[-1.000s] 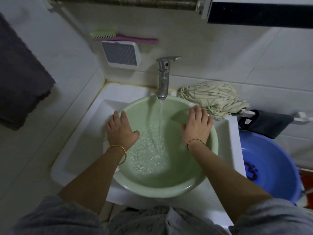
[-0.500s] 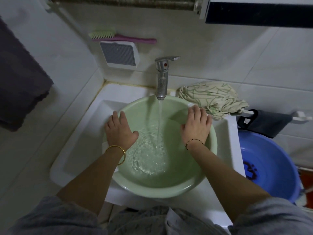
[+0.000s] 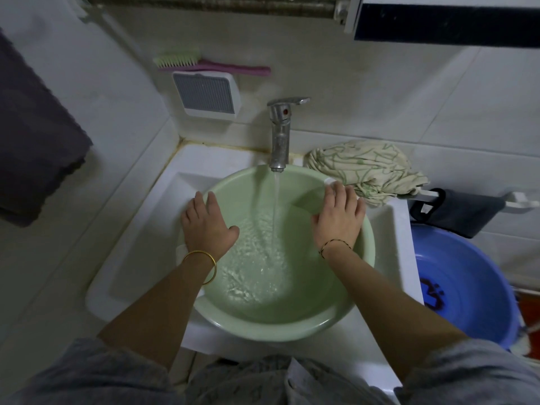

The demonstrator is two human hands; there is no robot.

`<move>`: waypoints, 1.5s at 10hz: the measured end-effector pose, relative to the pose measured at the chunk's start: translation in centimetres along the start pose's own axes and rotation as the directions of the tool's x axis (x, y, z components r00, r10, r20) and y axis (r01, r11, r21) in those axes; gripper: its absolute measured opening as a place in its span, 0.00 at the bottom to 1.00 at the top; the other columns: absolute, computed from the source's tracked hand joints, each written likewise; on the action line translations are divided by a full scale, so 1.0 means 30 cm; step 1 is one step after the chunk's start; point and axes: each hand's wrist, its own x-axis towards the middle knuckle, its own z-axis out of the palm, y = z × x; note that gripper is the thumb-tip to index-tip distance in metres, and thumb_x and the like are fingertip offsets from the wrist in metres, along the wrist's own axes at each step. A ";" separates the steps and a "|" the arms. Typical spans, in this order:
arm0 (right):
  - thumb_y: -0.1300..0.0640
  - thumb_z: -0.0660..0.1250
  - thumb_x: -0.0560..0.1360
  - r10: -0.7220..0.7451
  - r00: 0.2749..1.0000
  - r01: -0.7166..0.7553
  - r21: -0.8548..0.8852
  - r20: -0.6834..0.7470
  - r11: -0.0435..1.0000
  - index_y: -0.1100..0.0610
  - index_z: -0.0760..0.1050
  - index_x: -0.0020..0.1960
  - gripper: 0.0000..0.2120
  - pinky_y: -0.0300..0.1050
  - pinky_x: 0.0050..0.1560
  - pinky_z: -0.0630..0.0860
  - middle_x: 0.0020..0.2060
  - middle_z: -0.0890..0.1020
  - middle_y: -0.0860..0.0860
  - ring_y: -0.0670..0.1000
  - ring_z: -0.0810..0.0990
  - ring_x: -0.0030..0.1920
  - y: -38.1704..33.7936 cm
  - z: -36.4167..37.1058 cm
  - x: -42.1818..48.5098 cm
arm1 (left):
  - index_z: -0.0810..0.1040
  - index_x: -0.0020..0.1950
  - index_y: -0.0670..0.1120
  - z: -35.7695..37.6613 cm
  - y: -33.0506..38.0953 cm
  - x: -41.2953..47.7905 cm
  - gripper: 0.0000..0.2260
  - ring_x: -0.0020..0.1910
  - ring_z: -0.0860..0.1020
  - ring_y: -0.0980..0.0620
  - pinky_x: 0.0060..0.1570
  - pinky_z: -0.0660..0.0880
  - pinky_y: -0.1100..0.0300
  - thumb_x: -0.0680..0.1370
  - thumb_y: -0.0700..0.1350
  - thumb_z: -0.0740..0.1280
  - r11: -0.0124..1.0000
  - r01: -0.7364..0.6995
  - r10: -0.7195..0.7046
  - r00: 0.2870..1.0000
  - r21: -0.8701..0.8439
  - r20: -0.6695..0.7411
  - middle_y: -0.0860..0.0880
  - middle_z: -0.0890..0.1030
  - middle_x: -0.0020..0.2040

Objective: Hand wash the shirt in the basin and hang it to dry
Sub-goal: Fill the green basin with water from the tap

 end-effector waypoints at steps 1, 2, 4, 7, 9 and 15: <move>0.49 0.65 0.74 0.002 1.000 -0.002 -0.007 -0.002 1.000 0.57 0.54 0.76 0.35 0.58 0.74 0.48 0.74 0.59 0.53 0.56 0.53 0.75 0.000 0.000 0.000 | 0.56 0.75 0.42 0.000 0.000 0.001 0.41 0.73 0.57 0.40 0.70 0.55 0.46 0.68 0.53 0.69 1.000 0.003 -0.003 1.000 -0.004 0.003 0.39 0.57 0.75; 0.48 0.64 0.75 0.002 1.000 -0.002 -0.014 0.003 1.000 0.56 0.54 0.76 0.35 0.57 0.74 0.48 0.74 0.58 0.53 0.56 0.52 0.75 0.001 0.000 -0.001 | 0.56 0.75 0.42 0.002 0.000 0.003 0.41 0.73 0.57 0.40 0.69 0.55 0.46 0.67 0.53 0.69 1.000 0.003 -0.003 1.000 -0.006 -0.002 0.39 0.57 0.75; 0.49 0.64 0.75 0.002 1.000 -0.002 0.002 0.010 1.000 0.57 0.54 0.76 0.34 0.58 0.74 0.47 0.75 0.57 0.53 0.57 0.51 0.75 0.001 -0.002 0.001 | 0.56 0.75 0.41 0.005 -0.003 0.002 0.41 0.73 0.56 0.40 0.69 0.55 0.46 0.68 0.52 0.69 1.000 -0.001 0.001 1.000 -0.017 -0.001 0.39 0.57 0.75; 0.49 0.64 0.75 0.005 1.000 -0.005 -0.004 0.004 1.000 0.56 0.54 0.76 0.34 0.57 0.74 0.47 0.75 0.58 0.53 0.56 0.52 0.75 0.000 -0.001 0.000 | 0.56 0.75 0.42 0.006 -0.002 0.003 0.41 0.73 0.57 0.40 0.69 0.55 0.46 0.68 0.52 0.69 1.000 0.000 0.000 1.000 -0.021 -0.002 0.39 0.57 0.75; 0.49 0.64 0.75 0.006 1.000 -0.006 -0.005 0.002 1.000 0.56 0.54 0.76 0.34 0.57 0.74 0.47 0.74 0.58 0.53 0.56 0.52 0.75 -0.001 -0.001 -0.001 | 0.56 0.75 0.42 0.007 -0.003 0.002 0.41 0.73 0.57 0.40 0.70 0.54 0.46 0.68 0.52 0.69 1.000 0.002 -0.002 1.000 -0.019 -0.003 0.39 0.57 0.75; 0.51 0.65 0.74 0.003 1.000 -0.002 0.016 -0.013 1.000 0.57 0.57 0.75 0.34 0.58 0.74 0.49 0.73 0.61 0.53 0.57 0.54 0.74 0.001 0.005 0.000 | 0.57 0.75 0.41 0.005 -0.002 0.001 0.41 0.73 0.57 0.40 0.69 0.55 0.47 0.67 0.52 0.70 1.000 0.000 0.000 1.000 -0.010 -0.010 0.39 0.57 0.75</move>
